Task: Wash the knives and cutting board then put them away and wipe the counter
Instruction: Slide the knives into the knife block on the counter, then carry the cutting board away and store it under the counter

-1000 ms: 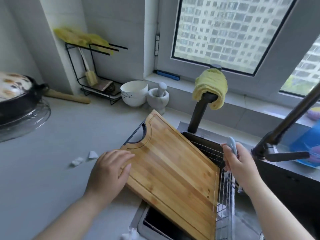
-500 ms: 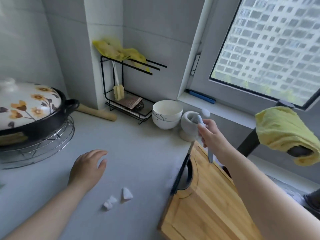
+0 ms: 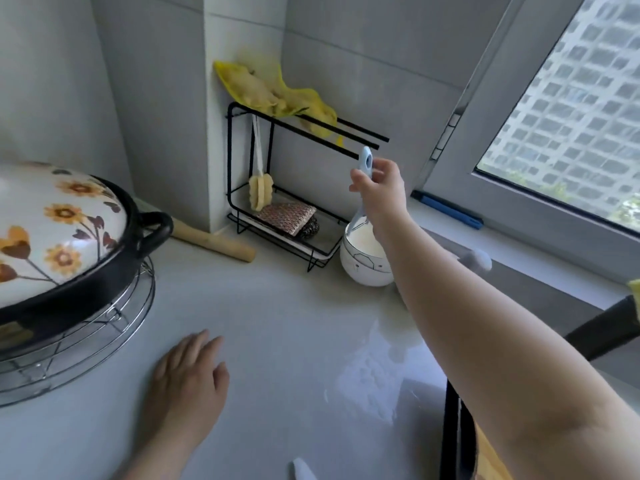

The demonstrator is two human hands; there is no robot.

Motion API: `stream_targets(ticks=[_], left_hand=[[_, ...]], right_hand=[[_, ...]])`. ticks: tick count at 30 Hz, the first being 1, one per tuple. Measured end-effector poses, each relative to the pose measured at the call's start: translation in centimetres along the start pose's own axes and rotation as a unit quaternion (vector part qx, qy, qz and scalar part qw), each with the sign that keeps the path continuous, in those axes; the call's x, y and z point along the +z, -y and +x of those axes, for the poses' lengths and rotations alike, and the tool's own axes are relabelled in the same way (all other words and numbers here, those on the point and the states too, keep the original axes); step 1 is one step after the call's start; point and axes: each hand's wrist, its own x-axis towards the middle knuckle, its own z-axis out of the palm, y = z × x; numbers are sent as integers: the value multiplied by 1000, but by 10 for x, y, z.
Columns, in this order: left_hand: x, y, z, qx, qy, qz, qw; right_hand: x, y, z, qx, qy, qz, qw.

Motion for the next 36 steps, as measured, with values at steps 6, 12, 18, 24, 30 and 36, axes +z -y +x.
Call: stream_targets(ticks=[6, 12, 18, 24, 30, 36], left_hand=[[7, 5, 2, -12, -57, -40, 998], [9, 4, 3, -8, -70, -41, 997], [8, 4, 3, -9, -66, -26, 997], [0, 0, 2, -7, 23, 31, 999], [-11, -3, 3, -22, 111, 3, 994], [-26, -27, 1, -69, 142, 62, 985]], right_hand=[[32, -3, 16, 15, -2, 50, 999], [91, 2, 18, 66, 33, 193, 978], [114, 19, 21, 57, 41, 161, 984], [82, 6, -9, 34, 69, -44, 996], [-21, -31, -102, -6, 129, -159, 979], [-162, -96, -212, 59, 96, -326, 939]])
